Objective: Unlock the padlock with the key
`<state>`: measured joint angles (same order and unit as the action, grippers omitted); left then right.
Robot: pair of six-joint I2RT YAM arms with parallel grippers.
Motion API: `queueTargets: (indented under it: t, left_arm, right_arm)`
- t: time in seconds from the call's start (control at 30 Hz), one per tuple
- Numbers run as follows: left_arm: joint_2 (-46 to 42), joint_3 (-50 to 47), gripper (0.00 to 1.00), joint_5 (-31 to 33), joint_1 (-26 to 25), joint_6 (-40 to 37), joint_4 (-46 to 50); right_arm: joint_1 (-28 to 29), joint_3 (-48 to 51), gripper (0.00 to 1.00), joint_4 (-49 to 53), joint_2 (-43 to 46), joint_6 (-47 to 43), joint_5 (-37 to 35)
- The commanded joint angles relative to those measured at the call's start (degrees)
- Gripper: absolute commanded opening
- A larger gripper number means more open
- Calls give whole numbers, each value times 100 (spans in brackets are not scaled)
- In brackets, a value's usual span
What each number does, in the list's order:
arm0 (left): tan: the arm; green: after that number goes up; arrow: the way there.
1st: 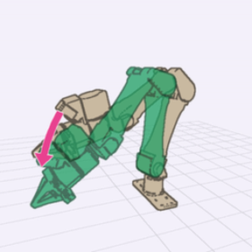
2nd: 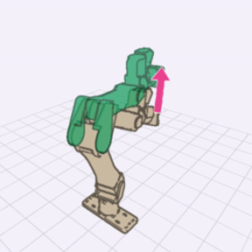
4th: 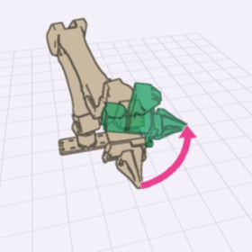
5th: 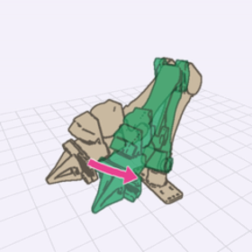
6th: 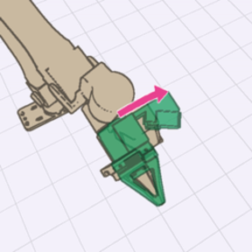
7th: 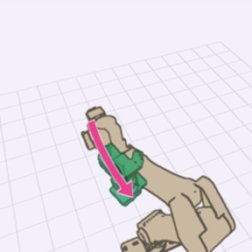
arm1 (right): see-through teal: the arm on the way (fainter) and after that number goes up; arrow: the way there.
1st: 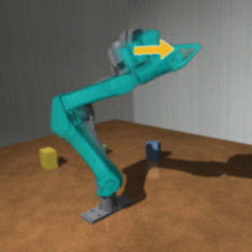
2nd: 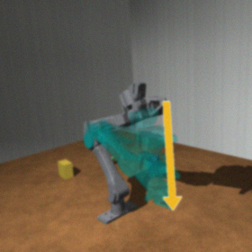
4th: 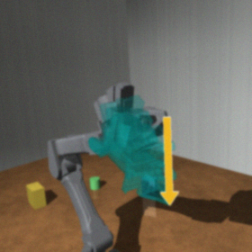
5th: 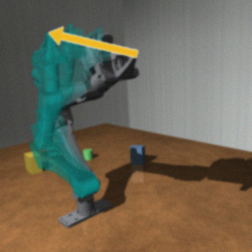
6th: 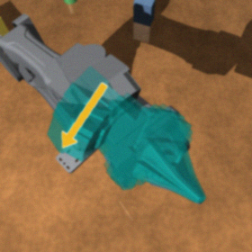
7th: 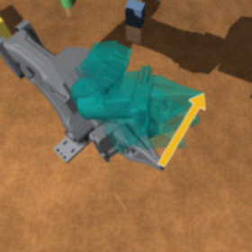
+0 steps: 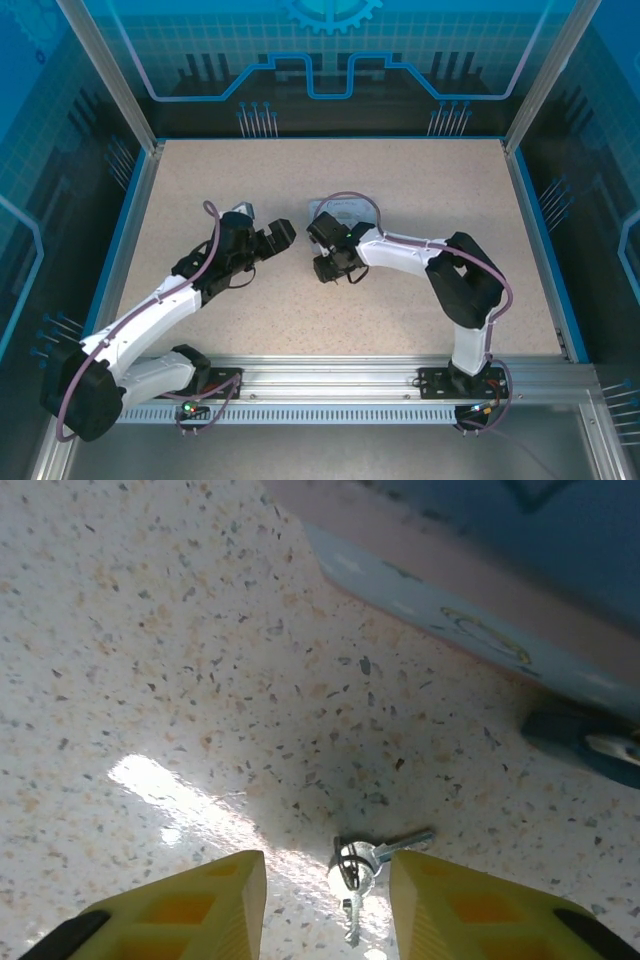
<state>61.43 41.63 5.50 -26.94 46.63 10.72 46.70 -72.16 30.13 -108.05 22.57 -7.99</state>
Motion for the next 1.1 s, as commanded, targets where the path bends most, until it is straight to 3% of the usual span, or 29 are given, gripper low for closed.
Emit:
queueTargets:
  t: [0.0,0.5,0.7,0.83,1.07]
  left_arm:
    - [-72,-24,99,-161,93,57,5]
    - [-54,-41,99,-220,145,165,-64]
    - [-55,-67,99,-229,149,221,-127]
    - [-57,-72,99,-234,149,213,-113]
    - [-53,-132,99,-311,151,233,-140]
  right_arm:
    - [97,-158,37,240,-164,-222,-154]
    - [168,-57,26,117,-400,-262,-195]
    - [203,109,14,73,-375,-225,-257]
    - [208,266,0,29,-182,-159,-215]
    - [157,683,0,-158,736,18,104]
